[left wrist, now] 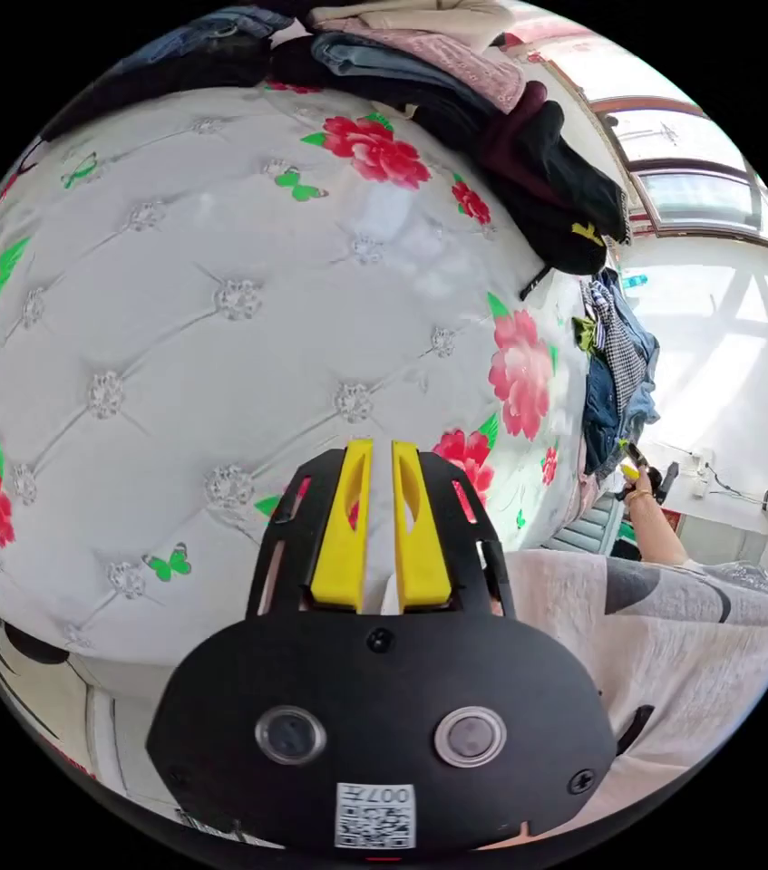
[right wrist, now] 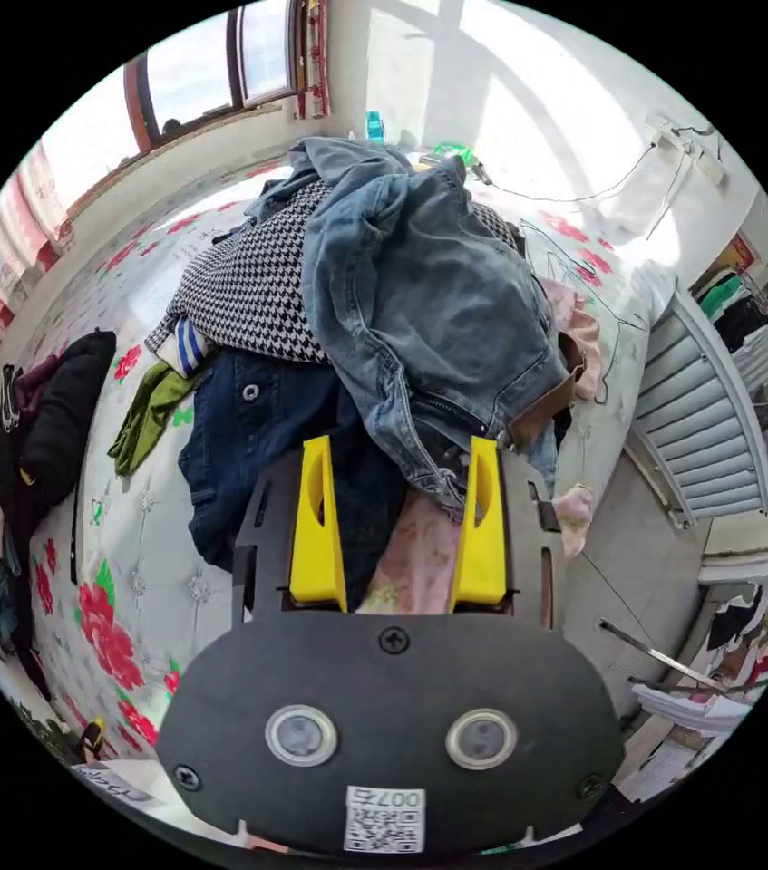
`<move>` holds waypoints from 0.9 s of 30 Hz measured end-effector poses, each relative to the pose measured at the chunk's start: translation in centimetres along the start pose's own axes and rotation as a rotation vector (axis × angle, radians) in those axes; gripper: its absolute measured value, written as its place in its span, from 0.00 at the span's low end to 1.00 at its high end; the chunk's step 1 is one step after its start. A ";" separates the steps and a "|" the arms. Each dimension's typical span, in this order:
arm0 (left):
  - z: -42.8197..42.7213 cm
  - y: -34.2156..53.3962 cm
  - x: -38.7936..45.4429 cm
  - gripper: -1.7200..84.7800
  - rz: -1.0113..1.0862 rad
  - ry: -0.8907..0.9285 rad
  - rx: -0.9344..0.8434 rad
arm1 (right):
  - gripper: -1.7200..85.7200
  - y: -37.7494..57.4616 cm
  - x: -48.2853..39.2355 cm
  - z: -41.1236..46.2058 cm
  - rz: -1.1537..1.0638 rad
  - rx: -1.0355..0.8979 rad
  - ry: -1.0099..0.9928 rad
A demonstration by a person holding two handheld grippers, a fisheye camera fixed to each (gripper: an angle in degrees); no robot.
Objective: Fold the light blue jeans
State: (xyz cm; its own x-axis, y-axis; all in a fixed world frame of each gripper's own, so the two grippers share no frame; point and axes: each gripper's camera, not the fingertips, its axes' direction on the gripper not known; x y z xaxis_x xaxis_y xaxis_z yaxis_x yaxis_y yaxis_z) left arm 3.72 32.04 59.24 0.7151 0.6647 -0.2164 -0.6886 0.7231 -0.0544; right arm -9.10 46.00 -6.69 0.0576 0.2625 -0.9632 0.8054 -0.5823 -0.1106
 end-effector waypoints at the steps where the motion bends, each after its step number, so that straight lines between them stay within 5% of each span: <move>1: 0.3 0.2 0.2 0.06 -0.010 0.014 -0.008 | 0.15 -0.2 0.9 0.8 0.014 -0.049 -0.009; 3: 1.3 0.0 1.3 0.05 -0.020 0.051 -0.034 | 0.11 0.2 3.7 4.6 0.140 -0.260 -0.183; 7: 1.3 -1.4 4.3 0.04 0.045 0.054 -0.039 | 0.06 2.7 6.4 3.3 0.346 -0.140 -0.369; 13: -0.9 -2.2 8.0 0.03 0.212 0.066 -0.044 | 0.02 5.2 4.6 -5.4 0.020 0.044 -0.242; 20: -5.8 -1.7 6.1 0.06 0.280 0.145 -0.014 | 0.02 10.5 3.2 -15.4 -0.164 0.179 -0.493; 27: -13.7 1.5 3.2 0.11 0.388 0.213 0.074 | 0.01 24.1 -12.0 -19.7 -0.634 0.034 -0.842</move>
State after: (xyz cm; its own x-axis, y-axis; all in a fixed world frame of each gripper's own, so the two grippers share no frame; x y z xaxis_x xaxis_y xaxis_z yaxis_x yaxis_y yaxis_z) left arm 3.36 32.68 45.12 0.3594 0.8417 -0.4030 -0.8852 0.4442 0.1382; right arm 21.22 43.98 7.05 -0.8073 -0.0849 -0.5840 0.5265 -0.5506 -0.6478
